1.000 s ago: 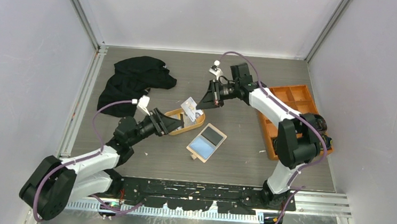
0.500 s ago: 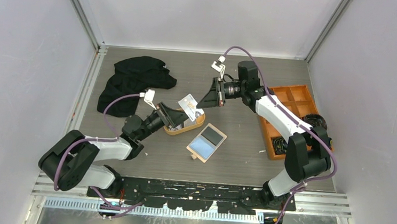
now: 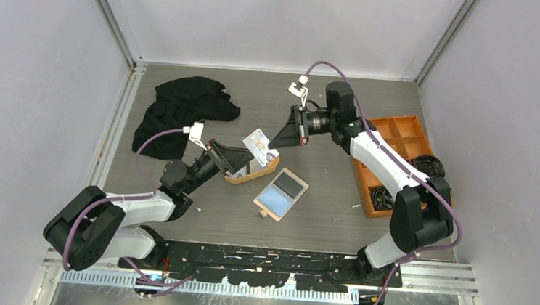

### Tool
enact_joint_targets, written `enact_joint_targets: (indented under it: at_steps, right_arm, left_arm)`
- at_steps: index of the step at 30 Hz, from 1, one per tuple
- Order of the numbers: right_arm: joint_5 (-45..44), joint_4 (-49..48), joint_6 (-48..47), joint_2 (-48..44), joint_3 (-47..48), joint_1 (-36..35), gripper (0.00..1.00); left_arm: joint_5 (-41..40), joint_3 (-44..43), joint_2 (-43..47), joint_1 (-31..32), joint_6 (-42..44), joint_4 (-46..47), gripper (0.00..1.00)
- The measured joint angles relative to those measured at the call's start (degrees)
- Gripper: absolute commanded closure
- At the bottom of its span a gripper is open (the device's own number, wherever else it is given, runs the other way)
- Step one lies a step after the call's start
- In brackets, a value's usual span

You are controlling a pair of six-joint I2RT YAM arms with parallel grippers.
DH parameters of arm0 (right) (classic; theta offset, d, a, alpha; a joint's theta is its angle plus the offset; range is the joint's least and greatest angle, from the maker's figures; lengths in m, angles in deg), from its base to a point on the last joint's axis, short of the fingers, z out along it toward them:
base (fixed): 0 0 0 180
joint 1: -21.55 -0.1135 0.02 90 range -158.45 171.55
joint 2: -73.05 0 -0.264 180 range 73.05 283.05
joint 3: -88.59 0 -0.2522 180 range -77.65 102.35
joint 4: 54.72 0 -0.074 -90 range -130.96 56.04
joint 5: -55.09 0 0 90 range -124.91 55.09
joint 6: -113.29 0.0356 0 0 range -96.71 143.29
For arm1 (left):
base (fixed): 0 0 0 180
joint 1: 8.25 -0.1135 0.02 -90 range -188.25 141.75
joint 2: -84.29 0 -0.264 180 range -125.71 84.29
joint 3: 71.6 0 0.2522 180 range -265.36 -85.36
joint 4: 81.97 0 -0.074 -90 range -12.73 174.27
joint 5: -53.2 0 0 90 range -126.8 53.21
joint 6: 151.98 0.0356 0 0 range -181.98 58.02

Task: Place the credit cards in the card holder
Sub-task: Pick up the credit card from the storage box.

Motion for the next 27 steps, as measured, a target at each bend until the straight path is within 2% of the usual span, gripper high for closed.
enact_joint_targets:
  at_steps: [8,13,20,27]
  right_arm:
    - [-1.64,0.81,-0.76,-1.66,0.0,3.39,0.99]
    - [-2.86,1.84,-1.99,-1.66,-0.04,4.07,0.99]
    - [-3.34,2.25,-2.29,-1.66,-0.26,3.3,0.99]
    - [-3.28,2.38,-2.89,-1.64,-0.46,1.64,0.99]
  left_arm:
    - [-0.35,2.89,5.55,0.22,1.49,-2.75,0.4]
    - [0.98,2.86,7.5,0.31,1.86,-3.32,0.38]
    - [1.42,1.09,5.51,1.62,2.21,-3.54,0.39]
    - [0.57,-0.24,0.85,2.21,2.23,-1.95,0.52]
